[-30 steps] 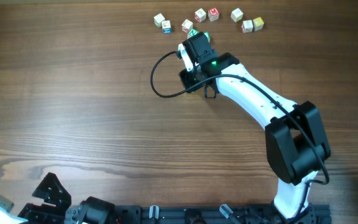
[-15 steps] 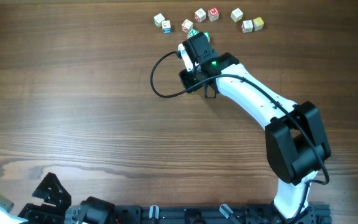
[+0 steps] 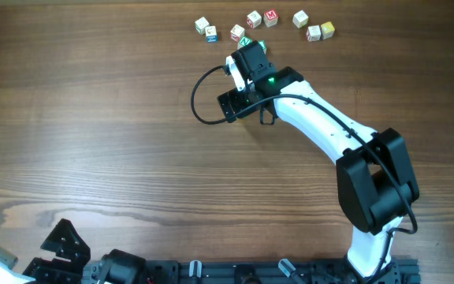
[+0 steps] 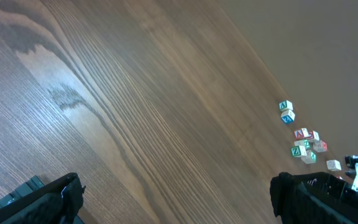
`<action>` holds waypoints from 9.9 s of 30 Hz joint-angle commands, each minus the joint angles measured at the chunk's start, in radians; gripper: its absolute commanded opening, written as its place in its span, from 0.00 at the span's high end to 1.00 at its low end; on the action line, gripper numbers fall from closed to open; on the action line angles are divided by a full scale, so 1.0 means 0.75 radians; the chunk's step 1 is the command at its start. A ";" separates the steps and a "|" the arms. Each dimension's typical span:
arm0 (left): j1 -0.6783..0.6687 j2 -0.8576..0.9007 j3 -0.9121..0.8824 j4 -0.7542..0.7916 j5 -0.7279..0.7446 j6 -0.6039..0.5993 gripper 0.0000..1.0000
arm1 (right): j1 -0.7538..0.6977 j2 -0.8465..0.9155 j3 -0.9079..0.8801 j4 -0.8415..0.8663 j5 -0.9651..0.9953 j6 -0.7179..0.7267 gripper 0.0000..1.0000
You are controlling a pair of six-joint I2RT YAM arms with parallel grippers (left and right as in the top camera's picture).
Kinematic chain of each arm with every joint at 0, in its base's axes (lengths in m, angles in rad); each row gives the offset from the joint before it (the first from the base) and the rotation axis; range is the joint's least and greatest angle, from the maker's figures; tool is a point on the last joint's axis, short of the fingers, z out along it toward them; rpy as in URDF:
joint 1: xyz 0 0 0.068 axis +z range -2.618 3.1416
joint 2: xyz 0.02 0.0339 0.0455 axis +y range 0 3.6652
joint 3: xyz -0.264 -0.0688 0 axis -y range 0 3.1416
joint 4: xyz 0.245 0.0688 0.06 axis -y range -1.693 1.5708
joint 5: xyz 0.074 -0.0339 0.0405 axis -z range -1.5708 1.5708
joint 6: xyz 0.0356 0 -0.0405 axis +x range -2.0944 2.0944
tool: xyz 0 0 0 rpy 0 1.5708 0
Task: Form a tower
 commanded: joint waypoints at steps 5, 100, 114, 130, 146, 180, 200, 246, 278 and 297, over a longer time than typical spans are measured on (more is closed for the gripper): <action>0.008 -0.007 -0.004 0.003 -0.018 -0.012 0.00 | -0.002 0.122 0.004 -0.031 0.013 0.143 0.00; 0.008 -0.007 -0.004 0.003 -0.018 -0.012 0.00 | 0.027 0.016 0.063 -0.069 0.152 0.731 0.79; 0.008 -0.007 -0.004 0.003 -0.018 -0.012 0.00 | 0.039 0.053 0.054 -0.060 0.154 0.667 0.79; 0.008 -0.007 -0.004 0.003 -0.018 -0.012 0.00 | 0.074 0.106 0.054 -0.040 0.189 0.651 0.78; 0.008 -0.007 -0.004 0.003 -0.018 -0.012 0.00 | 0.074 0.138 0.054 -0.026 0.204 0.620 0.75; 0.009 -0.007 -0.004 0.003 -0.018 -0.012 0.00 | 0.071 0.138 0.054 -0.021 0.209 0.592 0.40; 0.009 -0.007 -0.004 0.003 -0.018 -0.012 0.00 | 0.072 0.181 0.061 -0.025 0.167 0.627 0.01; 0.008 -0.007 -0.004 0.003 -0.018 -0.012 0.00 | -0.003 -0.014 0.690 -0.481 -0.187 0.638 0.01; 0.009 -0.007 -0.004 0.003 -0.018 -0.012 0.00 | -0.032 0.393 0.684 -0.652 -0.026 0.741 0.00; 0.008 -0.007 -0.004 0.003 -0.018 -0.012 0.00 | -0.037 0.514 0.684 -0.635 -0.047 0.735 0.08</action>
